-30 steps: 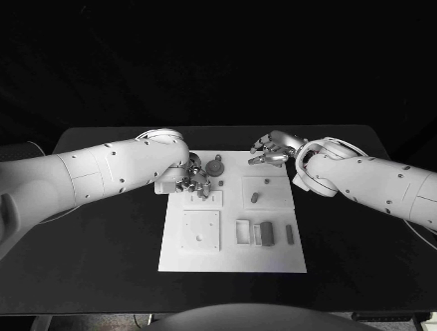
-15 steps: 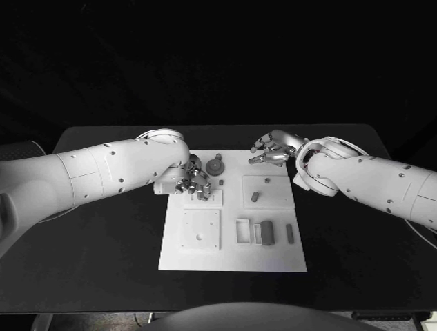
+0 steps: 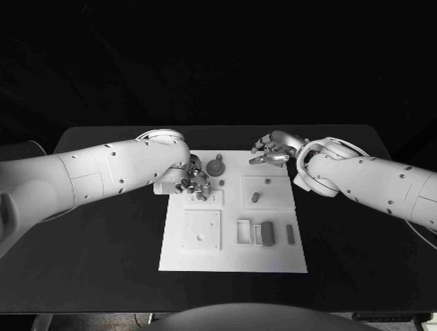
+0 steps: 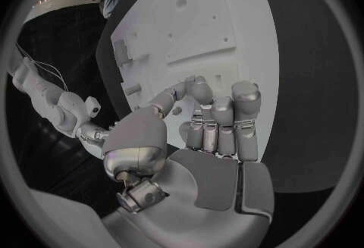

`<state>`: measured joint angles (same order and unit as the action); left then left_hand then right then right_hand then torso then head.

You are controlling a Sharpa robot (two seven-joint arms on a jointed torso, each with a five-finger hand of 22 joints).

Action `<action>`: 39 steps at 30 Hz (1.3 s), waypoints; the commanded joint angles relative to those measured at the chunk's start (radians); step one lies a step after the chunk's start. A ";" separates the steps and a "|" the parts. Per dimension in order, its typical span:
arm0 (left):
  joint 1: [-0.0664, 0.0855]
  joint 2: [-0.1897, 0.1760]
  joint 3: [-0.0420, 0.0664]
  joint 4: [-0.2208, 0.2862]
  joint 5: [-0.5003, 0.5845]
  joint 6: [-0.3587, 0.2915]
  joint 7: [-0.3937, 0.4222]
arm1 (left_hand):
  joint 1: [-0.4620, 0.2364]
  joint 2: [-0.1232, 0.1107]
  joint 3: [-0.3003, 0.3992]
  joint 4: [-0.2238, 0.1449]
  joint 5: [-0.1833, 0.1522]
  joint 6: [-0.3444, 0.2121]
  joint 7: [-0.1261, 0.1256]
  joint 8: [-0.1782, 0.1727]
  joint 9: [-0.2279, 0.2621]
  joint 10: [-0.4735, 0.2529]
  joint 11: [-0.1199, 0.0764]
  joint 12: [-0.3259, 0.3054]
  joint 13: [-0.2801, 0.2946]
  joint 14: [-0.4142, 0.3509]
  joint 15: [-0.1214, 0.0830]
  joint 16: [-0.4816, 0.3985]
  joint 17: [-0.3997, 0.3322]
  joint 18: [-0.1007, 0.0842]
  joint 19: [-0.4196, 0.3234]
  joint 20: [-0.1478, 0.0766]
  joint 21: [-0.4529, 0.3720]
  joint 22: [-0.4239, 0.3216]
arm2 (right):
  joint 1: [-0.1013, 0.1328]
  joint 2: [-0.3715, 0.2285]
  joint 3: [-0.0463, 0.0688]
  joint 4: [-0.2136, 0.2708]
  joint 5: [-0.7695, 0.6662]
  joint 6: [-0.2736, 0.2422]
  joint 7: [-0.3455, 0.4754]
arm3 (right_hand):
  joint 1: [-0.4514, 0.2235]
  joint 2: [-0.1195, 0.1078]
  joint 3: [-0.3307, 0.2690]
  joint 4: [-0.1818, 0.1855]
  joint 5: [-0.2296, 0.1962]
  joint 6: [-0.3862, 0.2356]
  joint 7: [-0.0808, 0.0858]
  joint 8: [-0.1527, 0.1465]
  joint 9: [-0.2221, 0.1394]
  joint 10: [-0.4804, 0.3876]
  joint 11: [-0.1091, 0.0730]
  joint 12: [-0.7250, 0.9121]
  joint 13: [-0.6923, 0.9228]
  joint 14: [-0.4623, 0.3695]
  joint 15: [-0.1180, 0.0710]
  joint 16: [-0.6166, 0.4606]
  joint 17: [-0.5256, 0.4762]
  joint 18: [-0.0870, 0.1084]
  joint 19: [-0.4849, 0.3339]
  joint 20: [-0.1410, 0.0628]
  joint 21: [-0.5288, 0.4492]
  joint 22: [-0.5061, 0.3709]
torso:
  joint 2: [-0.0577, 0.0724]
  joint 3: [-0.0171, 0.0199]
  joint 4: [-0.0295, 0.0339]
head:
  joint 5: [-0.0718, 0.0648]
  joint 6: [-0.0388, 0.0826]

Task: Assemble the parts on the task board

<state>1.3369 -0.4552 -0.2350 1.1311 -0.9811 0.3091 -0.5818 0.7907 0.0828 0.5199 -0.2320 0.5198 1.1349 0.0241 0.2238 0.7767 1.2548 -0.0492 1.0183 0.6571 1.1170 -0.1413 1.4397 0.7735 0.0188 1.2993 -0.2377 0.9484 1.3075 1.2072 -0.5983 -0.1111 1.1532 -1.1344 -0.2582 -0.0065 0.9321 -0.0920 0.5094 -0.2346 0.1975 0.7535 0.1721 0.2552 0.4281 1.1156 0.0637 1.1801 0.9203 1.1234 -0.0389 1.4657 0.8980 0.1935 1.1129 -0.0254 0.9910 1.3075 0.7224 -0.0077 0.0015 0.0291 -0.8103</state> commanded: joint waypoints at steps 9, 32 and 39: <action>-0.002 0.005 -0.001 0.001 -0.042 -0.020 -0.003 | 0.000 0.014 0.085 -0.040 0.081 0.092 -0.022 0.078 0.003 0.064 -0.059 0.003 0.002 0.055 -0.058 0.002 0.002 0.085 0.007 -0.004 0.001 0.003 | 0.000 0.000 0.000 0.001 -0.005 0.013 0.005 | -0.006 -0.002 0.001 0.005 0.005 0.002 0.007 0.004 -0.001 -0.008 0.001 0.004 -0.002 -0.002 -0.004 0.004 -0.001 0.068 0.000 -0.006 -0.007 0.008 | 0.000 0.0006 0.0000 | 0.000 0.002; -0.005 0.005 -0.001 0.017 -0.075 -0.040 0.008 | 0.002 0.010 0.091 -0.042 0.071 0.089 -0.022 0.077 0.003 0.064 -0.059 0.000 0.003 0.057 -0.059 -0.001 0.002 0.086 0.009 -0.005 -0.001 0.001 | 0.000 0.000 0.000 0.001 -0.005 0.013 0.005 | -0.007 -0.002 0.001 0.006 0.005 0.001 0.007 0.004 -0.001 -0.008 0.001 0.004 -0.002 -0.002 -0.004 0.004 -0.001 0.068 0.000 -0.006 -0.007 0.008 | 0.000 -0.0001 0.0002 | 0.000 0.002; -0.005 0.001 -0.001 0.027 -0.092 -0.043 0.009 | 0.003 0.011 0.093 -0.043 0.070 0.089 -0.023 0.077 0.004 0.064 -0.060 -0.001 0.004 0.057 -0.059 -0.002 0.002 0.086 0.010 -0.006 -0.001 0.001 | 0.000 -0.001 0.000 0.002 -0.005 0.014 0.005 | -0.007 -0.002 0.001 0.006 0.005 0.001 0.007 0.004 -0.002 -0.008 0.001 0.004 -0.002 -0.002 -0.004 0.004 -0.001 0.068 0.000 -0.006 -0.007 0.008 | 0.000 0.0002 -0.0002 | -0.002 0.002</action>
<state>1.3342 -0.4554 -0.2355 1.1539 -1.0466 0.2852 -0.5808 0.7880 0.0853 0.5199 -0.2320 0.5199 1.1481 0.0248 0.2296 0.7800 1.2617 -0.0558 1.0182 0.6595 1.1263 -0.1435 1.4358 0.7739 0.0187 1.3064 -0.2374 0.9484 1.3079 1.2072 -0.5986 -0.1111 1.1535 -1.1344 -0.2570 -0.0067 0.9321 -0.0920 0.5094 -0.2345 0.1975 0.7551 0.1745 0.2552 0.4281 1.1156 0.0637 1.1801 0.9198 1.1231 -0.0385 1.4657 0.8980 0.1934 1.1111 -0.0228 0.9910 1.3074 0.7224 -0.0076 0.0015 0.0283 -0.8083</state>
